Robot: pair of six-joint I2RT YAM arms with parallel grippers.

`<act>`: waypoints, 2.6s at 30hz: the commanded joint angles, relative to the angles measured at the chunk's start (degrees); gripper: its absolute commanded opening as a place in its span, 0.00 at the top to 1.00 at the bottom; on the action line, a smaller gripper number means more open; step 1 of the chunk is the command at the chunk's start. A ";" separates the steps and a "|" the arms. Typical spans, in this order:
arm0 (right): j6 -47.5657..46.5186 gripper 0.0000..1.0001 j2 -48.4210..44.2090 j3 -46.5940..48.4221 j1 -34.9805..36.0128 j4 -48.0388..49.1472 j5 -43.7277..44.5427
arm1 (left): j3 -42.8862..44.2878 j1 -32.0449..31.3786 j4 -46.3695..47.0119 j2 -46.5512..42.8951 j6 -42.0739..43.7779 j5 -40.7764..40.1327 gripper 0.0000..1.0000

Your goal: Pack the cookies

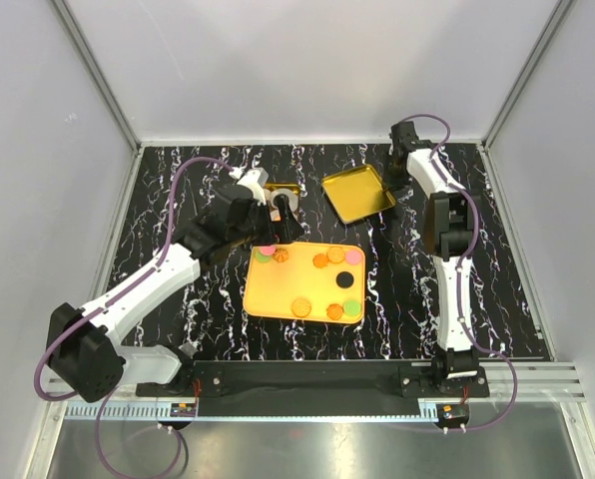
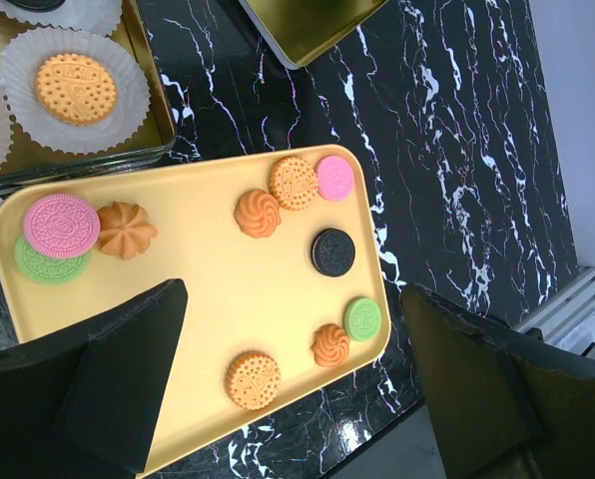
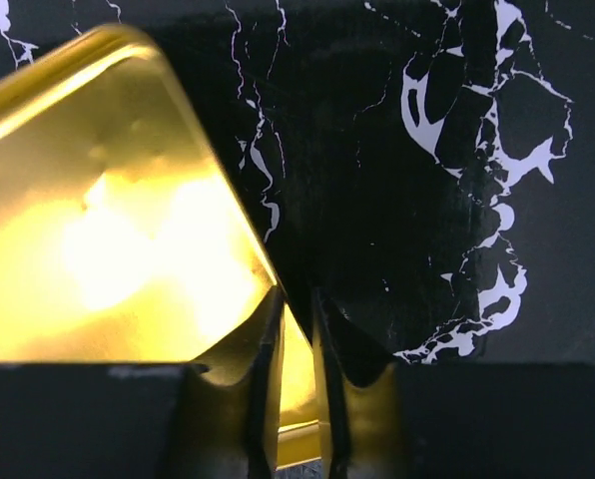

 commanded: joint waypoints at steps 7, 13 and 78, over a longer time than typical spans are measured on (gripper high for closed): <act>1.42 1.00 -4.85 -7.74 -0.17 1.08 -2.29 | 2.58 0.24 5.64 4.66 -1.46 -0.70 0.01; 4.14 1.00 -11.35 -14.85 -0.52 4.42 -5.54 | 11.97 3.40 5.30 15.55 -1.03 3.24 0.01; 4.33 0.25 -56.79 -53.79 18.88 26.04 4.97 | 23.59 16.15 2.23 29.91 -6.83 25.66 1.00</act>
